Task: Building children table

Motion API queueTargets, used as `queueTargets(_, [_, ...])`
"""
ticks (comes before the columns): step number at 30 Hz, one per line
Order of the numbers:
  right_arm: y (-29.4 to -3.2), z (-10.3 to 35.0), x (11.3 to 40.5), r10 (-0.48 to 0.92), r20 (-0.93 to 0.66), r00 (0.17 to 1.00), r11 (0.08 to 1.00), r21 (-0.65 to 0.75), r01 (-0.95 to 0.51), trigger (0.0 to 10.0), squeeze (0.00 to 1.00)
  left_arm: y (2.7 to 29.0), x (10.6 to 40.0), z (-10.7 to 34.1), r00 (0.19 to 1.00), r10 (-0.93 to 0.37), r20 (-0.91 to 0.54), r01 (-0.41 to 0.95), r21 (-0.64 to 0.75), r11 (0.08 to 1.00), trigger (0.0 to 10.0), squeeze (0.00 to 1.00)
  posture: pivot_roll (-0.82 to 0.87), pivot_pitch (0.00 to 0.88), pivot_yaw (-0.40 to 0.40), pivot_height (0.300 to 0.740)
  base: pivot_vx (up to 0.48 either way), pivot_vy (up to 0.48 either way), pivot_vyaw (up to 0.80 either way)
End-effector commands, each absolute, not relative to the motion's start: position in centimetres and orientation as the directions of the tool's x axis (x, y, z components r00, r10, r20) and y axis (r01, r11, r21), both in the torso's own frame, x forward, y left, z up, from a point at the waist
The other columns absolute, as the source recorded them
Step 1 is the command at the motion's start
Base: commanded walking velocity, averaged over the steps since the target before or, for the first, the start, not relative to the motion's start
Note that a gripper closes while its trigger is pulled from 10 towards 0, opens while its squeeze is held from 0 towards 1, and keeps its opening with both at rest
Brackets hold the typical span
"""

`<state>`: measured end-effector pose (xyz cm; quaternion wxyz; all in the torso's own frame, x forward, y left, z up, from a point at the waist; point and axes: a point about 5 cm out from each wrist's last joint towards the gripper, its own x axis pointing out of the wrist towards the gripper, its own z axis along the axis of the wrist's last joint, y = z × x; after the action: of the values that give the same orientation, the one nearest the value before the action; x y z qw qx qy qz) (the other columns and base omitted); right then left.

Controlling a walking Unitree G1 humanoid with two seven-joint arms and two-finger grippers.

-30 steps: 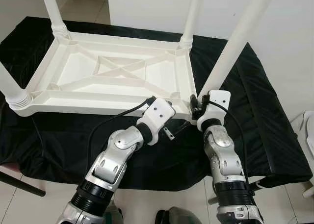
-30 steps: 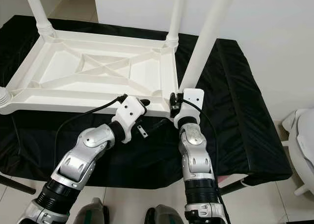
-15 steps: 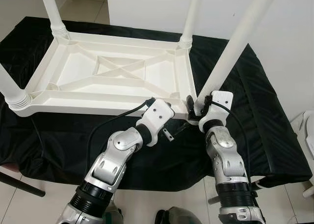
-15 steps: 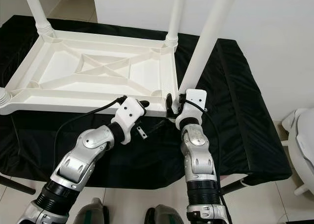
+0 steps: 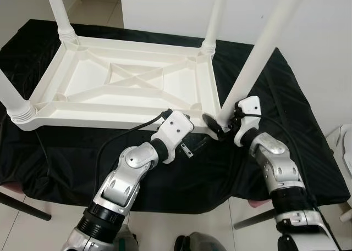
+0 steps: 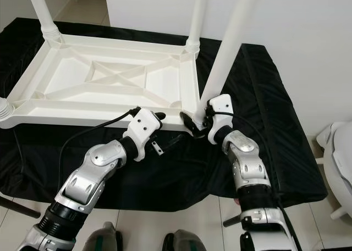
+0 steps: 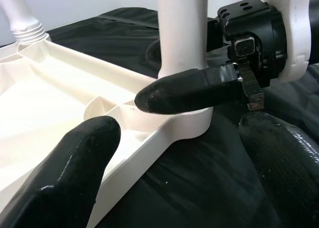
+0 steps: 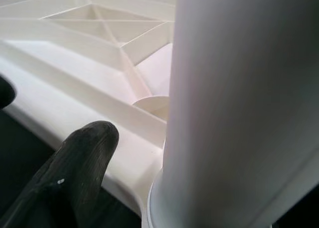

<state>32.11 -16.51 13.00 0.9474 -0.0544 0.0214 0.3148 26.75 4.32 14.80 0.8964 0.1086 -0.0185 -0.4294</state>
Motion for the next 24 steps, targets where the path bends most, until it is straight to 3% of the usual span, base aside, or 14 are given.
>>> queueTargets(1, [-15.8, 12.5, 32.1, 0.65, -0.099, 0.753, 0.748, -0.091, -0.658, 10.0, 0.0, 4.4, 26.9, 15.1, 0.637, -0.769, -0.06, 0.759, 0.223, 0.612, 10.0, 0.0, 0.01, 0.0, -0.049, 0.74, 0.0, 0.0, 0.0])
queueTargets(7, [-15.9, 12.5, 32.9, 0.673, -0.105, 0.732, 0.725, -0.097, -0.682, 10.0, 0.0, 4.5, 27.0, 15.2, 0.637, -0.768, -0.06, 0.758, 0.226, 0.611, 10.0, 0.0, 0.01, 0.0, -0.05, 0.74, 0.0, 0.0, 0.0])
queueTargets(8, [-15.9, 12.6, 33.1, 0.674, -0.104, 0.731, 0.725, -0.095, -0.682, 9.1, 0.0, 4.5, 27.1, 15.2, 0.639, -0.767, -0.059, 0.756, 0.228, 0.613, 10.0, 0.0, 0.02, 0.0, -0.05, 0.74, 0.0, 0.0, 0.0])
queueTargets(9, [-15.9, 12.6, 33.1, 0.674, -0.104, 0.731, 0.725, -0.095, -0.682, 9.1, 0.0, 4.5, 27.1, 15.2, 0.639, -0.767, -0.059, 0.756, 0.228, 0.613, 10.0, 0.0, 0.02, 0.0, -0.05, 0.74, 0.0, 0.0, 0.0])
queueTargets(10, [-16.0, 12.7, 33.4, 0.682, -0.102, 0.724, 0.719, -0.093, -0.689, 3.8, 0.0, 4.5, 27.1, 15.3, 0.642, -0.764, -0.057, 0.754, 0.229, 0.616, 10.0, 0.0, 0.02, 0.0, -0.053, 0.74, 0.0, 0.0, 0.0])
queueTargets(11, [-16.0, 12.7, 33.4, 0.682, -0.102, 0.724, 0.719, -0.093, -0.689, 3.8, 0.0, 4.5, 27.1, 15.3, 0.642, -0.764, -0.057, 0.754, 0.229, 0.616, 10.0, 0.0, 0.02, 0.0, -0.053, 0.74, 0.0, 0.0, 0.0])
queueTargets(12, [-16.0, 12.7, 33.5, 0.688, -0.102, 0.718, 0.712, -0.092, -0.696, 0.0, 0.0, 4.5, 27.2, 15.4, 0.645, -0.762, -0.055, 0.751, 0.23, 0.619, 10.0, 0.0, 0.02, 0.0, -0.054, 0.74, 0.0, 0.0, 0.0])
queueTargets(24, [-16.9, 12.1, 33.3, 0.717, -0.119, 0.687, 0.682, -0.087, -0.727, 0.0, 0.0, 4.3, 27.2, 15.4, 0.643, -0.764, -0.051, 0.753, 0.227, 0.618, 10.0, 0.0, 0.01, 0.0, -0.051, 0.74, 0.0, 0.0, 0.0])
